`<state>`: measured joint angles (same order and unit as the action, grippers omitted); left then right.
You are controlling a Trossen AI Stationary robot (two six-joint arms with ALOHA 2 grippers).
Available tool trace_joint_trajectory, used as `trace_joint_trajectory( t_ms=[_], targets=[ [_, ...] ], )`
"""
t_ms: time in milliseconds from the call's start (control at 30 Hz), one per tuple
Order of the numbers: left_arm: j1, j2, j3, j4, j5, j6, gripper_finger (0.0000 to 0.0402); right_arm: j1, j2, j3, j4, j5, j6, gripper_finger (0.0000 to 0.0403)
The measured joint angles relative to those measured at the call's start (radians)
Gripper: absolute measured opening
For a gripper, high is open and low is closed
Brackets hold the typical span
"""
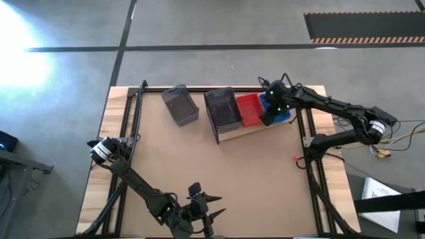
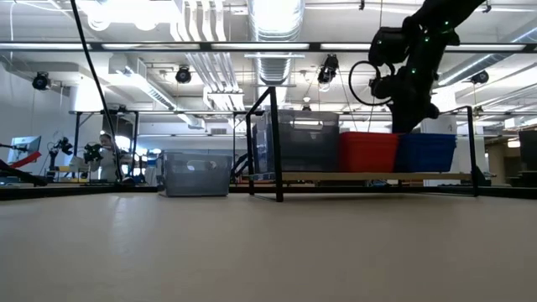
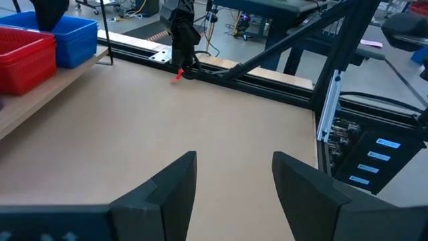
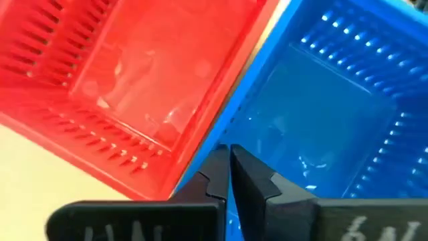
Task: Stack baskets on shelf by color
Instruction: Adjust the bin on the shelf, then stack the black bin on the other black bin on the shelf
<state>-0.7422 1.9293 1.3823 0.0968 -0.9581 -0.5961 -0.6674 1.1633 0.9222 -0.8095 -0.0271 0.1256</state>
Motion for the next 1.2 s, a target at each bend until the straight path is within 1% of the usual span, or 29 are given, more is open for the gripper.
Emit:
trace_joint_trajectory(
  t_ms=[100,267,433,567,667,733,800,867,933,1000,1067,1133,1200],
  targets=[
    [0.000,0.000,0.000,0.000,0.000,0.000,0.0180,-0.001,-0.003,0.000,0.023,-0.026,0.007,0.0009],
    [0.000,0.000,0.000,0.000,0.000,0.000,0.0180,0.001,-0.004,0.002,0.035,-0.009,0.004,0.0009],
    [0.000,0.000,0.000,0.000,0.000,0.000,0.0180,0.000,-0.022,0.003,0.033,0.052,-0.028,0.0009],
    [0.000,0.000,0.000,0.000,0.000,0.000,0.0180,0.002,-0.067,0.004,0.032,0.087,-0.070,0.0009],
    [0.000,0.000,0.000,-0.001,0.000,0.008,0.0180,0.022,-0.131,0.004,0.030,0.162,-0.098,0.0009],
    [0.002,-0.003,0.000,-0.005,0.000,0.020,0.0180,0.062,-0.188,0.004,0.030,0.219,-0.109,0.0009],
    [0.010,-0.026,-0.002,-0.041,0.001,0.026,0.0180,0.133,-0.252,0.003,0.031,0.259,-0.092,0.0009],
    [0.025,-0.076,-0.002,-0.112,0.000,0.025,0.0180,0.234,-0.318,-0.011,0.035,0.293,-0.049,0.0009],
    [0.050,-0.144,-0.002,-0.231,-0.002,-0.006,0.0177,0.366,-0.379,-0.040,0.043,0.322,0.017,0.0009],
    [0.091,-0.212,-0.001,-0.387,0.020,-0.079,0.0175,0.525,-0.428,-0.090,0.071,0.353,0.087,0.0009],
    [0.152,-0.274,-0.001,-0.550,0.072,-0.136,0.0174,0.698,-0.460,-0.156,0.118,0.413,0.166,0.0009],
    [0.230,-0.328,-0.001,-0.693,0.155,-0.154,0.0173,0.871,-0.468,-0.235,0.188,0.525,0.261,0.0009],
    [0.323,-0.365,-0.002,-0.809,0.253,-0.150,0.0173,1.035,-0.449,-0.317,0.297,0.620,0.322,0.0009]
  ],
)
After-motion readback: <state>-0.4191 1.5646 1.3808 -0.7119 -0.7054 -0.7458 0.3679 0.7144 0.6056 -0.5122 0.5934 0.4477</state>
